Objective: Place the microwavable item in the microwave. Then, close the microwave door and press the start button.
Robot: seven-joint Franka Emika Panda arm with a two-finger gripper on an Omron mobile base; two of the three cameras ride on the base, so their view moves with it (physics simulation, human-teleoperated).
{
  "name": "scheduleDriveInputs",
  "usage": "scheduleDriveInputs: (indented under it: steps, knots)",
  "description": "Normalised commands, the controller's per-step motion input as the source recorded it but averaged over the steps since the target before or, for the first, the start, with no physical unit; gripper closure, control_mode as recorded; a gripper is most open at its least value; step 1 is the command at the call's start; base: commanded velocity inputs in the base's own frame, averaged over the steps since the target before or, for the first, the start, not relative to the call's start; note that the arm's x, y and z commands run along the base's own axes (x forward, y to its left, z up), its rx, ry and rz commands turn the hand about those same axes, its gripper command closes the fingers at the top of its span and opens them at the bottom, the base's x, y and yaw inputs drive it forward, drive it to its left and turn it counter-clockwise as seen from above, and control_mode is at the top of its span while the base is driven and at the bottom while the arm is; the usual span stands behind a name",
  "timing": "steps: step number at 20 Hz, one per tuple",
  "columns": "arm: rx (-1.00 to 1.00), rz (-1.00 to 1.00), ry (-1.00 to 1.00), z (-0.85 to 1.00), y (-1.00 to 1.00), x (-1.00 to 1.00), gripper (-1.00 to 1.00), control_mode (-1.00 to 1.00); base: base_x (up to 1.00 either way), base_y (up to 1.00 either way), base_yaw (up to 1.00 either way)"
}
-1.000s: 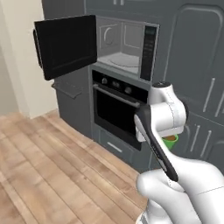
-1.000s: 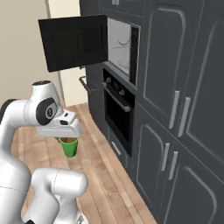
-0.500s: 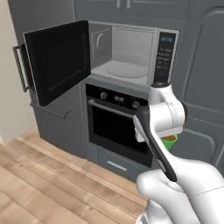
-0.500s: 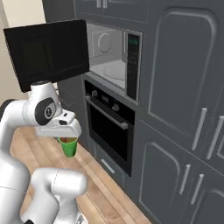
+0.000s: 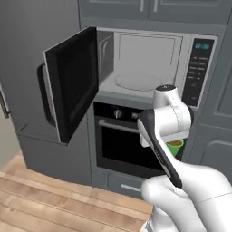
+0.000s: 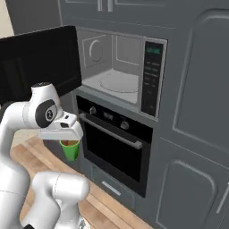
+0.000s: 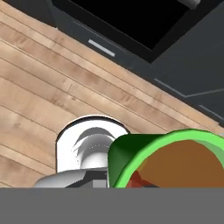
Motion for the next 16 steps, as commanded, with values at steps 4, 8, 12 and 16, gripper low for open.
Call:
scheduleDriveInputs:
  steps: [4, 8, 12, 16]
  knots:
    - [0.0, 0.0, 0.0, 0.0, 0.0, 0.0, 1.0, 1.0, 0.56, 0.61, -0.45]
    - [0.0, 0.0, 0.0, 0.0, 0.0, 0.0, 1.0, 1.0, 0.25, 0.32, -0.48]
    - [0.0, 0.0, 0.0, 0.0, 0.0, 0.0, 1.0, 1.0, 0.19, 0.11, -0.46]
    - [0.0, 0.0, 0.0, 0.0, 0.0, 0.0, 1.0, 1.0, 0.44, 0.34, -0.42]
